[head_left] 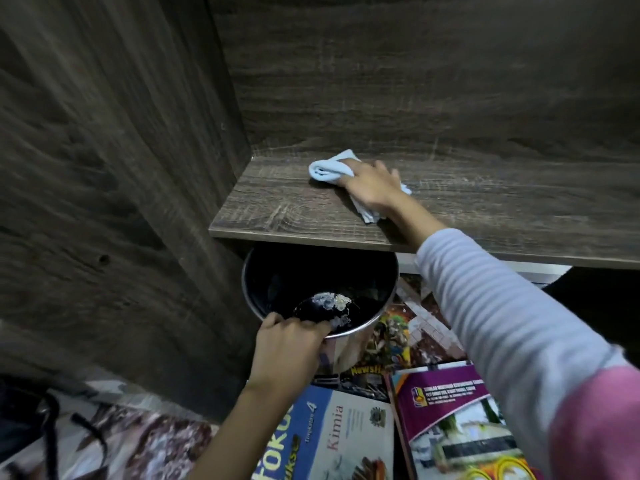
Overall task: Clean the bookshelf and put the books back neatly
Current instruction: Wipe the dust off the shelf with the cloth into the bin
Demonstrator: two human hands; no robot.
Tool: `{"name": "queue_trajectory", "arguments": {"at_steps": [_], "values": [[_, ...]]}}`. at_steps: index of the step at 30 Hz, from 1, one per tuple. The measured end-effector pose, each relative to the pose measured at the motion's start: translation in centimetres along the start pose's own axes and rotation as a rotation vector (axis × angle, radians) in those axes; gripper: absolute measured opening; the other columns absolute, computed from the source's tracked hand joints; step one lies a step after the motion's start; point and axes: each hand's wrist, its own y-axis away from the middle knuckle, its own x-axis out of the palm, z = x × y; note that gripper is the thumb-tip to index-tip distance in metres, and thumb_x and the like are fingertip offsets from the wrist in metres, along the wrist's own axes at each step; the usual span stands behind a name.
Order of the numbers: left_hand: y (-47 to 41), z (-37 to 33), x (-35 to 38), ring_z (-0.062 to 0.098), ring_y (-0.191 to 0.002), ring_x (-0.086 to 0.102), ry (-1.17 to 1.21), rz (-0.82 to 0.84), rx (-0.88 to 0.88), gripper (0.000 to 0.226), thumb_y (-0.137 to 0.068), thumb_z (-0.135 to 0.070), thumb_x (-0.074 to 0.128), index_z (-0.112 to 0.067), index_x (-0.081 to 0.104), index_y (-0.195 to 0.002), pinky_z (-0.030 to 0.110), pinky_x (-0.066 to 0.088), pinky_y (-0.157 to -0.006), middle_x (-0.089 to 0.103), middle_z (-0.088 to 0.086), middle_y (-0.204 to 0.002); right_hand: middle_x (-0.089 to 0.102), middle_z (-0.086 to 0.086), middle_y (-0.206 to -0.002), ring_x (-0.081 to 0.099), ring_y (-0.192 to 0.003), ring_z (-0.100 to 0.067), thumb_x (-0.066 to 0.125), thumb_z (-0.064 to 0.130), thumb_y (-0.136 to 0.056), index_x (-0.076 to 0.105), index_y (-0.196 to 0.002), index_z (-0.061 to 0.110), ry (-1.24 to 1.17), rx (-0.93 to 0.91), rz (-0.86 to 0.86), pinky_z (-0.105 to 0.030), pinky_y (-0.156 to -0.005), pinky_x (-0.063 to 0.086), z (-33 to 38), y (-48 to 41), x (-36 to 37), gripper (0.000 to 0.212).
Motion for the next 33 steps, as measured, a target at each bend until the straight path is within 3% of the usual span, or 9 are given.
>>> {"name": "queue_trajectory", "arguments": {"at_steps": [3,7,12,17,20,27,28,30,33], "values": [[0.1,0.1,0.0,0.014,-0.041,0.058,0.005,0.029,-0.010,0.042,-0.026,-0.015,0.087,-0.027,0.064,-0.059,0.024,0.043,-0.049,0.057,-0.004,-0.044,0.048,0.008,-0.142,0.033,-0.135,-0.024,0.042,0.042,-0.094,0.051,-0.129,0.043,-0.103,-0.073,0.032,-0.041,-0.107,0.017,1.0,0.9,0.4,0.036],[0.0,-0.5,-0.5,0.016,-0.040,0.057,0.028,0.088,-0.020,0.042,-0.025,-0.015,0.086,-0.026,0.063,-0.058,0.023,0.043,-0.050,0.056,-0.003,-0.042,0.066,0.009,-0.118,0.054,-0.115,-0.016,0.054,0.046,-0.068,0.067,-0.094,0.046,-0.386,-0.048,0.102,-0.039,-0.104,0.036,1.5,3.2,0.4,0.029],[0.5,-1.1,-1.2,0.016,-0.038,0.056,0.033,0.126,-0.032,0.040,-0.026,-0.021,0.088,-0.025,0.064,-0.057,0.022,0.045,-0.051,0.055,-0.003,-0.041,0.074,0.004,-0.098,0.064,-0.104,-0.022,0.058,0.044,-0.042,0.076,-0.078,0.031,-0.641,-0.006,0.154,-0.044,-0.099,0.045,1.4,4.6,1.0,0.042],[1.2,-2.2,-2.4,0.014,-0.036,0.054,0.020,0.141,-0.027,0.040,-0.022,-0.028,0.088,-0.026,0.062,-0.053,0.021,0.044,-0.051,0.053,-0.003,-0.038,0.070,-0.015,-0.105,0.062,-0.095,-0.022,0.059,0.022,-0.049,0.072,-0.092,-0.003,-0.797,0.022,0.160,-0.039,-0.096,0.045,1.9,7.1,0.4,0.052],[1.4,-2.9,-2.9,0.014,-0.035,0.054,-0.005,0.145,-0.022,0.041,-0.021,-0.028,0.088,-0.027,0.062,-0.053,0.023,0.043,-0.049,0.052,-0.003,-0.037,0.067,-0.015,-0.096,0.056,-0.084,-0.020,0.057,0.019,-0.053,0.065,-0.097,-0.015,-0.820,0.037,0.144,-0.033,-0.078,0.044,2.0,8.7,-0.1,0.056],[1.1,-4.2,-2.8,0.013,-0.034,0.053,-0.060,0.152,0.006,0.035,-0.021,-0.028,0.081,-0.028,0.062,-0.052,0.022,0.044,-0.050,0.052,-0.003,-0.037,0.064,0.000,-0.065,0.055,-0.064,-0.008,0.055,-0.002,-0.076,0.061,-0.070,0.002,-0.995,0.093,0.073,-0.024,-0.066,0.040,0.4,11.1,-2.3,0.010],[1.0,-4.4,-2.8,0.012,-0.034,0.053,-0.071,0.142,0.030,0.032,-0.024,-0.031,0.078,-0.028,0.063,-0.051,0.021,0.044,-0.050,0.053,-0.003,-0.038,0.062,-0.003,-0.068,0.055,-0.068,-0.011,0.058,0.003,-0.071,0.059,-0.069,0.005,-1.057,0.127,0.030,-0.025,-0.069,0.040,-0.2,11.4,-3.0,0.003],[0.3,-5.3,-2.5,0.011,-0.034,0.053,-0.080,0.116,0.067,0.023,-0.029,-0.035,0.067,-0.027,0.062,-0.050,0.020,0.042,-0.048,0.053,-0.002,-0.037,0.061,-0.011,-0.082,0.056,-0.080,-0.018,0.059,0.012,-0.060,0.059,-0.078,0.003,-1.157,0.205,-0.087,-0.030,-0.077,0.041,-2.1,12.1,-4.7,0.020],[-1.2,-7.2,-2.2,0.012,-0.043,0.059,-0.062,0.143,0.127,0.023,-0.039,-0.040,0.068,-0.026,0.064,-0.057,0.022,0.042,-0.052,0.059,0.000,-0.045,0.062,-0.013,-0.094,0.055,-0.090,-0.021,0.060,0.010,-0.073,0.062,-0.091,0.002,-1.127,0.292,-0.301,-0.030,-0.079,0.041,-5.4,13.6,-7.5,0.019]]}}
